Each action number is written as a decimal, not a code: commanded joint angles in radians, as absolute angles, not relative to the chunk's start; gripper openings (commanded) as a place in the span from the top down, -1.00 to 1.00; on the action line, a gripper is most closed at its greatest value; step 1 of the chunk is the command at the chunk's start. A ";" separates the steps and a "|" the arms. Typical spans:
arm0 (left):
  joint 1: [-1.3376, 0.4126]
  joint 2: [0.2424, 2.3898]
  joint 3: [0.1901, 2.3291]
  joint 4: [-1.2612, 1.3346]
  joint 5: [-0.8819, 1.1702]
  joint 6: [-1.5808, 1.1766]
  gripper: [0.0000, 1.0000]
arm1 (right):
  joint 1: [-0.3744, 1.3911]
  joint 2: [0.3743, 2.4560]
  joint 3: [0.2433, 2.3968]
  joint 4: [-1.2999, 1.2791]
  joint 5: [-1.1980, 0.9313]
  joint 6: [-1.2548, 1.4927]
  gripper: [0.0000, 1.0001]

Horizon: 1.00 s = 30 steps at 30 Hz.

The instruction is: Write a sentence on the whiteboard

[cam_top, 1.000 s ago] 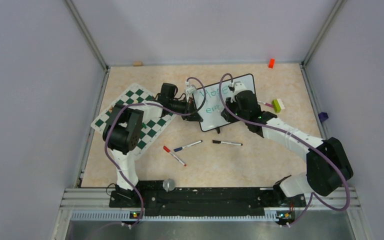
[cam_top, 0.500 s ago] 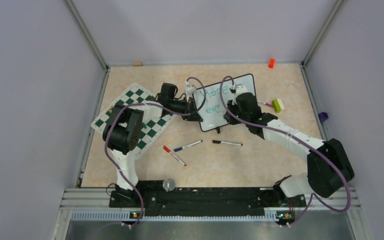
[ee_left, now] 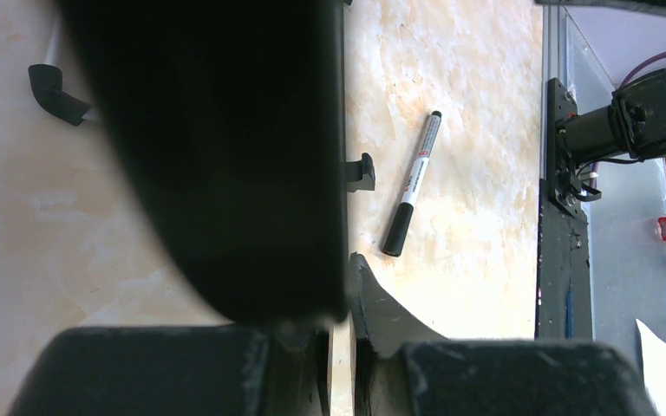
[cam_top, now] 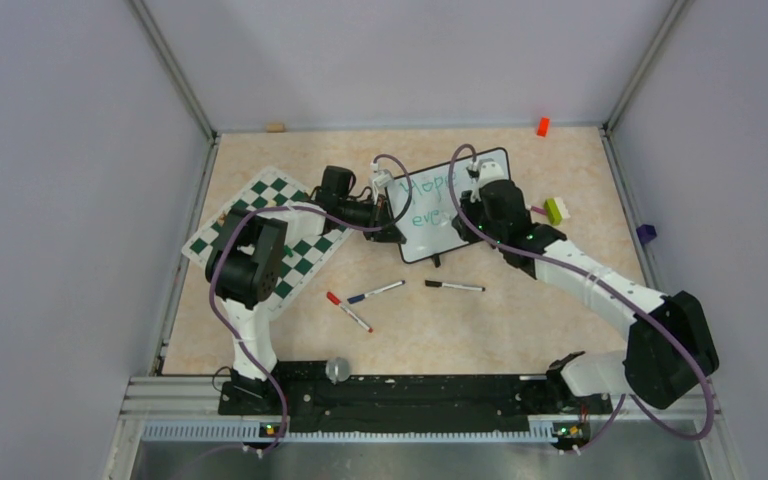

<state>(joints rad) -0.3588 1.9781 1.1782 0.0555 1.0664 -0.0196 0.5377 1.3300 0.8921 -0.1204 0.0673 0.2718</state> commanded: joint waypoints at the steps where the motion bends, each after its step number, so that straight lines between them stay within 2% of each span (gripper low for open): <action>1: -0.381 1.970 1.181 0.031 1.071 0.031 1.00 | 0.521 1.283 0.948 -0.097 0.084 0.251 1.00; 30: -0.382 1.968 1.183 0.029 1.070 0.032 1.00 | 0.516 1.407 0.995 -0.093 0.121 0.251 1.00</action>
<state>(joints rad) -0.3592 1.9781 1.1782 0.0551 1.0672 -0.0196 0.5224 1.3968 0.9394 -0.1177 0.0750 0.2611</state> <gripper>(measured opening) 0.118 0.115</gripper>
